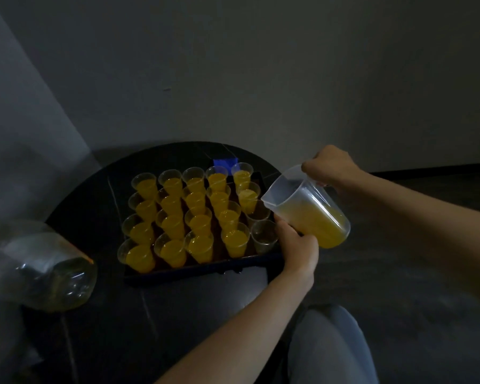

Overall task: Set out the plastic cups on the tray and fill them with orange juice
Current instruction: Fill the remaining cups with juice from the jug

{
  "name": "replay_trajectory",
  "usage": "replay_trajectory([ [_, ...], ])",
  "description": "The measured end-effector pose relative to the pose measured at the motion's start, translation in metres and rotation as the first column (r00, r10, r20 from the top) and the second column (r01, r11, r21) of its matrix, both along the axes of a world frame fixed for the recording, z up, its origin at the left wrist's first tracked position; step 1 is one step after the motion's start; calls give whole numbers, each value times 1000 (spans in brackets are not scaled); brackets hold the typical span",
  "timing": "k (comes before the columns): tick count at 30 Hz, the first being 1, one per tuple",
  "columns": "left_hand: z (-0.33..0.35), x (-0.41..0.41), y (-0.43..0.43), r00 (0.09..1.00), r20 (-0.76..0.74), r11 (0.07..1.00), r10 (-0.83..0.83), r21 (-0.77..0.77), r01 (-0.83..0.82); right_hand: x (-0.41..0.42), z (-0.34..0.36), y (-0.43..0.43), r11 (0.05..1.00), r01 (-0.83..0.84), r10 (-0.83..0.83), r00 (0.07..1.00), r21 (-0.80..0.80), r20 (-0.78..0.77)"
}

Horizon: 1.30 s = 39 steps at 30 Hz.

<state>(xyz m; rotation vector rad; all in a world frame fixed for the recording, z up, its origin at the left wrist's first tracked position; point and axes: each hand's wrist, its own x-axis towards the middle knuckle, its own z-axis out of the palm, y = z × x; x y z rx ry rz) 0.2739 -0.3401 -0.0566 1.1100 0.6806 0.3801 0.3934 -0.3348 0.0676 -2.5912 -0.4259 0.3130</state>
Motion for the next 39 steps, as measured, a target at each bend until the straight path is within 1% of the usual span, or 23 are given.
replay_trajectory([
  [4, -3, 0, -3, 1000, -17, 1000, -3, 0, 3, -1, 3, 2, 999, -42, 42, 999, -32, -11],
  [9, -12, 4, -4, 1000, 11, 1000, -1, -25, 1, 0, 5, 4, 997, -55, 53, 998, -50, -34],
  [19, -21, 8, -1, 1000, 21, 999, -12, -40, 12, 0, -1, 9, 992, -59, 61, 998, -111, 18],
  [24, -23, 9, -1, 998, 63, 996, -9, -94, 15, 2, -2, 14, 990, -62, 65, 998, -125, 23],
  [31, -31, 16, 2, 997, 78, 996, -10, -82, 16, -1, -1, 18, 987, -72, 78, 996, -141, 37],
  [39, -27, 17, 0, 991, 134, 990, -13, -137, 31, 0, 2, 21, 981, -84, 95, 994, -176, 56],
])
